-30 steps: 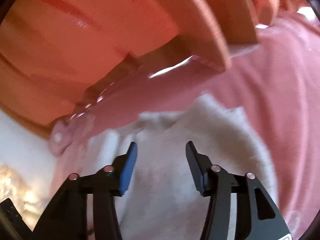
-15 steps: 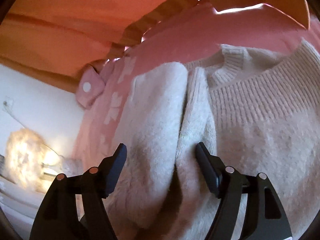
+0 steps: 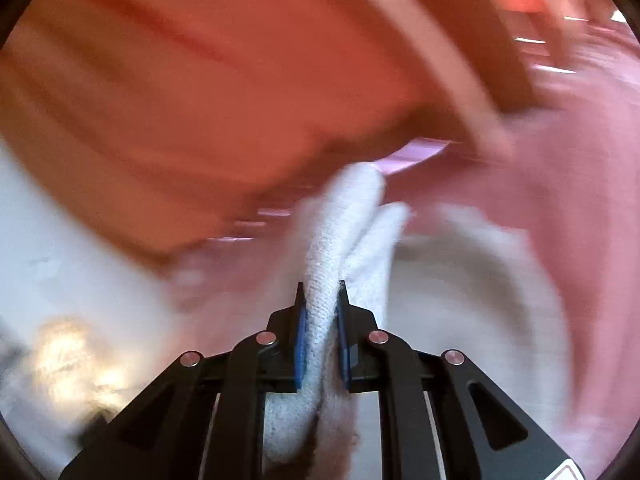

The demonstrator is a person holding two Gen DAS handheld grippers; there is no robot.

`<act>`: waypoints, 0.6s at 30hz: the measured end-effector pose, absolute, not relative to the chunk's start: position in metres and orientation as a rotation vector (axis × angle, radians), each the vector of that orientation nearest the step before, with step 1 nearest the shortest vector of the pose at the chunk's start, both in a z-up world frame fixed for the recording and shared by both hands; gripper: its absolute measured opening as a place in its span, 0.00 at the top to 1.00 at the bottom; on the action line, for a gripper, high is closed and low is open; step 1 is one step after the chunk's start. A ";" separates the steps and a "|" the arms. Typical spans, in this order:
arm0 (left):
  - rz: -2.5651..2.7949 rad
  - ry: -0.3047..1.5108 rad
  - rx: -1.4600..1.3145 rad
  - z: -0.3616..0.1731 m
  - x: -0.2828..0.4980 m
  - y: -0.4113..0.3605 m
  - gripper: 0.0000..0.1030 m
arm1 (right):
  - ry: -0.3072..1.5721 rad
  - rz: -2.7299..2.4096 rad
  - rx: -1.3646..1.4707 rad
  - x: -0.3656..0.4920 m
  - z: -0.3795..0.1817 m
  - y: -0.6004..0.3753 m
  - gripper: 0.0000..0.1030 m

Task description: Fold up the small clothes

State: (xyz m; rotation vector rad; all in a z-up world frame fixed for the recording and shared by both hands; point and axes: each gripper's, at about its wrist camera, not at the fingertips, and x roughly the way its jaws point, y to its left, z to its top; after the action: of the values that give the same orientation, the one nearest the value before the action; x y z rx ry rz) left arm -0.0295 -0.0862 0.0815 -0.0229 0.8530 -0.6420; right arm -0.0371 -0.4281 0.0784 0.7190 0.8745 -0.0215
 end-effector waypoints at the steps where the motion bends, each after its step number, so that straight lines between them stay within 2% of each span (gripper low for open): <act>1: -0.660 0.843 0.000 0.082 -0.029 -0.096 0.67 | 0.954 -0.067 0.736 -0.034 0.058 -0.438 0.87; 4: -0.659 0.848 0.059 0.073 -0.034 -0.111 0.66 | 0.949 -0.001 0.817 -0.039 0.043 -0.453 0.87; 6: -0.649 0.864 0.074 0.067 -0.032 -0.112 0.66 | 0.933 0.013 0.821 -0.046 0.049 -0.456 0.82; 7: -0.647 0.877 0.070 0.065 -0.034 -0.110 0.65 | 0.924 -0.001 0.809 -0.053 0.057 -0.456 0.77; 9: -0.637 0.892 0.058 0.062 -0.041 -0.105 0.60 | 0.882 -0.012 0.794 -0.064 0.068 -0.456 0.77; 11: -0.638 0.901 0.039 0.060 -0.049 -0.101 0.51 | 0.835 0.024 0.818 -0.081 0.077 -0.453 0.66; 12: -0.637 0.905 0.032 0.058 -0.050 -0.100 0.49 | 0.828 0.040 0.833 -0.088 0.079 -0.449 0.51; 13: -0.645 0.910 0.029 0.057 -0.051 -0.102 0.49 | 0.833 0.054 0.843 -0.096 0.078 -0.443 0.44; 18: -0.608 0.924 0.067 0.044 -0.045 -0.114 0.50 | 0.952 0.059 0.785 -0.113 0.058 -0.411 0.44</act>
State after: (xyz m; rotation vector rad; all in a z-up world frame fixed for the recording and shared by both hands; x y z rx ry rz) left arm -0.0448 -0.1138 0.0444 0.0666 0.9237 -0.6078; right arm -0.1134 -0.4112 0.0581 0.7845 0.9518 0.0593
